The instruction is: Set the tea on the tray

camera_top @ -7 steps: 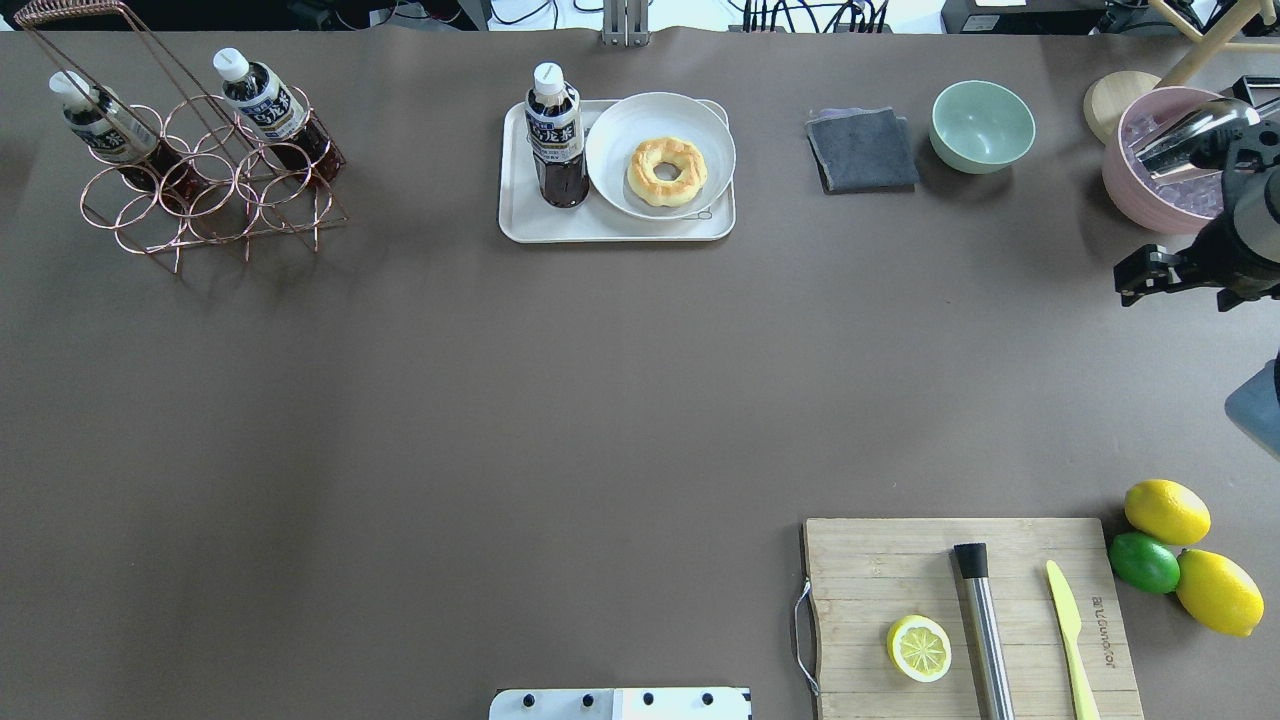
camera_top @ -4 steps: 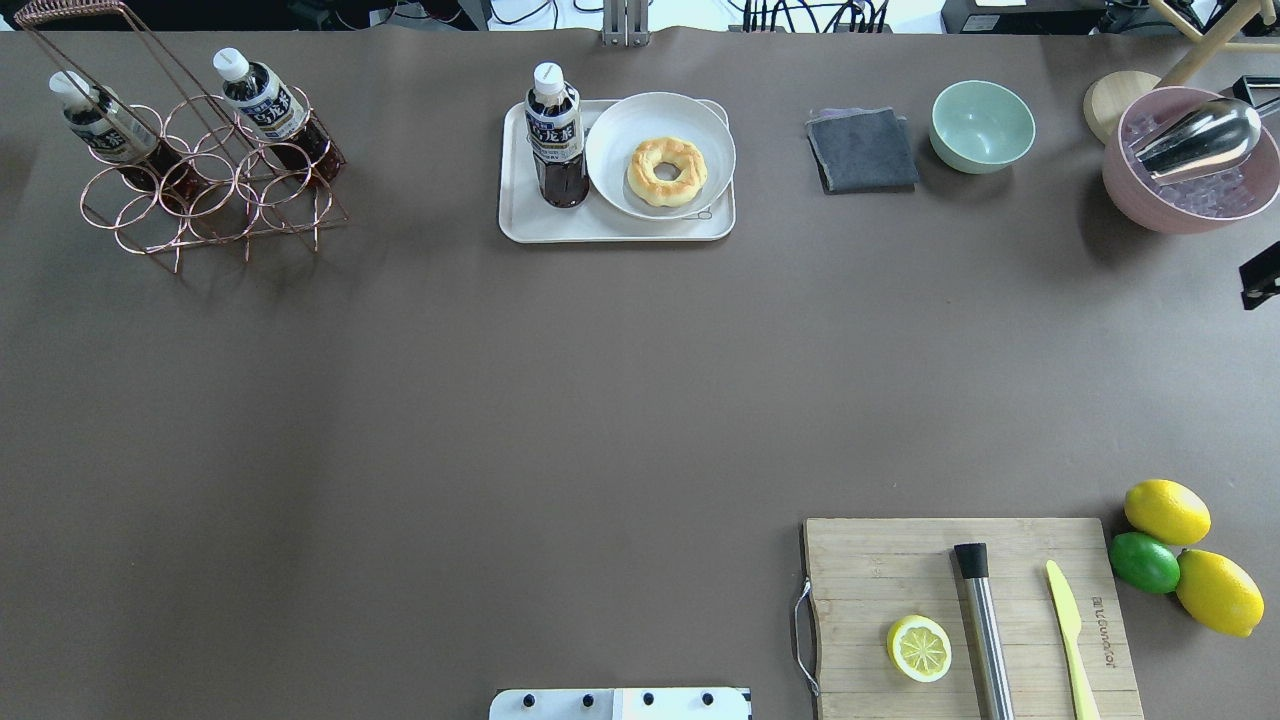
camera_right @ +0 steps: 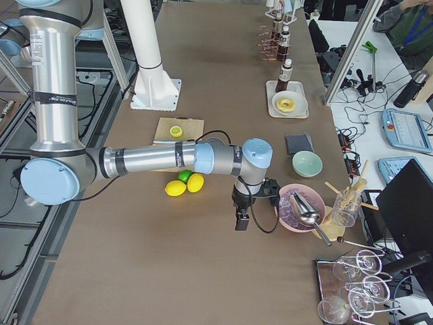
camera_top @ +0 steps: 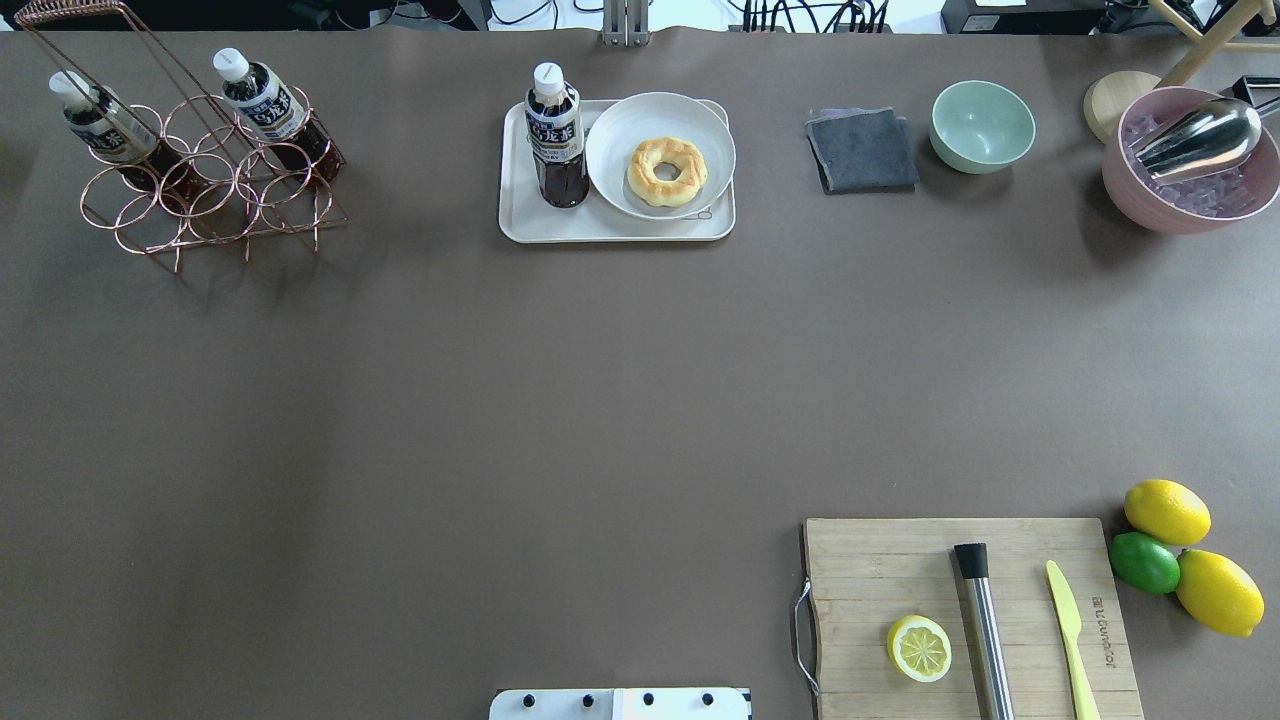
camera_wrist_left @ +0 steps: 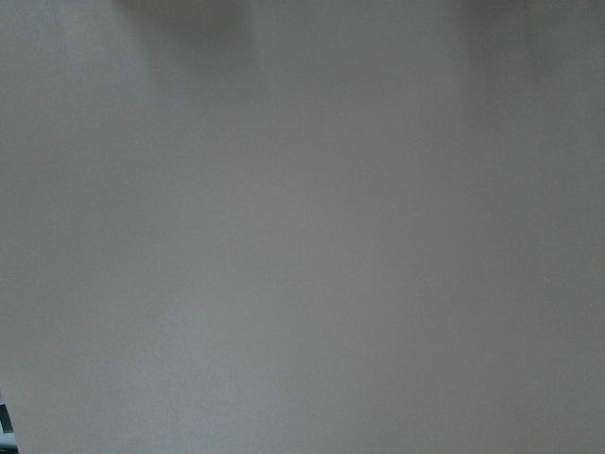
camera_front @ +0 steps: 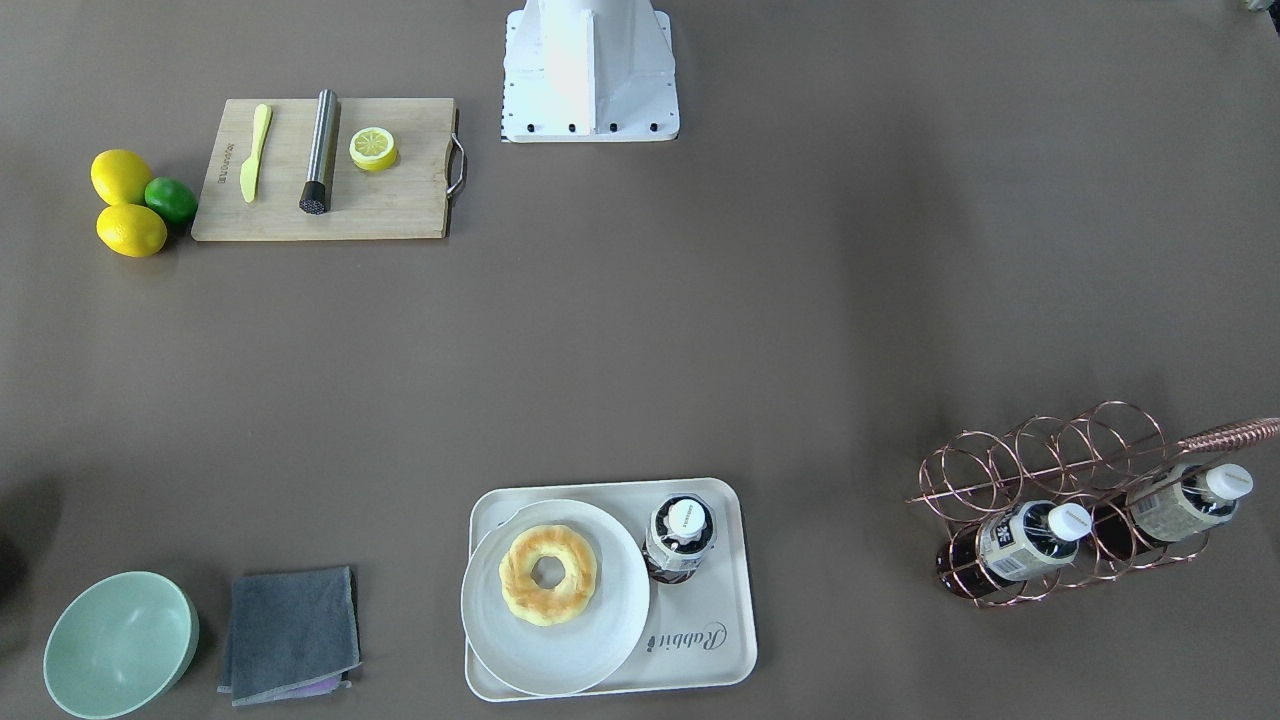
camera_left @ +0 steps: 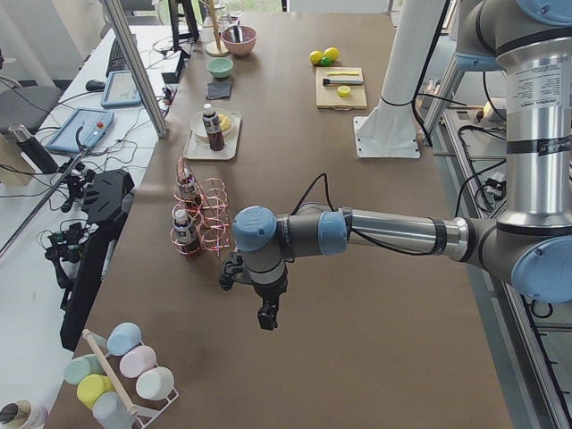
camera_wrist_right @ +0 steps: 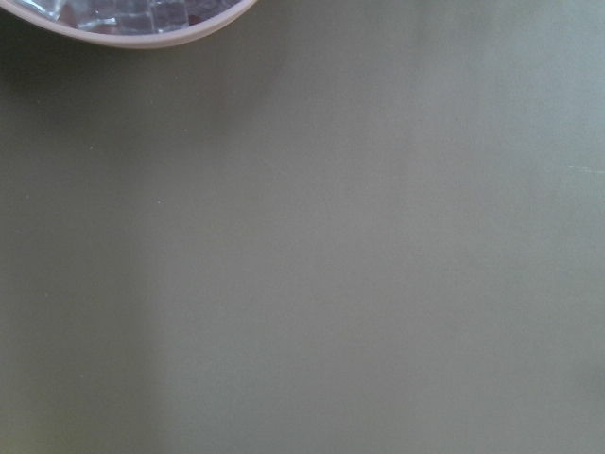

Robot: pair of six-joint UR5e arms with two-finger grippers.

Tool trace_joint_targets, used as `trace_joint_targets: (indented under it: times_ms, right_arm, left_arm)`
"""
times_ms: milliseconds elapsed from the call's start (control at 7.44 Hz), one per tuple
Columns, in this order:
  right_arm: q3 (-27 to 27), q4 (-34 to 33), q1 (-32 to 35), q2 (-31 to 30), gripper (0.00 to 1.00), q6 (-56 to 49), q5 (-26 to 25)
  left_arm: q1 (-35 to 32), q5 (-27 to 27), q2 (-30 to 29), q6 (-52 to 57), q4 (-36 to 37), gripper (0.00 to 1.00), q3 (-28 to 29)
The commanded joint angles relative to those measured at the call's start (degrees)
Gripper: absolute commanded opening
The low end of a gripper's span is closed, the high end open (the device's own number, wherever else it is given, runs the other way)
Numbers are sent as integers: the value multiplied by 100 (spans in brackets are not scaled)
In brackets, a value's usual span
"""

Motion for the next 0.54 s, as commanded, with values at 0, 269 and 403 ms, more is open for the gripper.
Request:
trace_joint_targets:
  times_ms: [0,269,403]
  right_arm:
    - [-46,-31,115,38,100,-253,33]
    - [-3,-13,115,38,100,-253,25]
    - [-11,-13,115,47,100,-253,25]
  left_arm:
    - [0,-24,-10,-19,-5,99,3]
    - [0,-24,43,7,13,99,56]
    - [0,28,61,16,21,99,47]
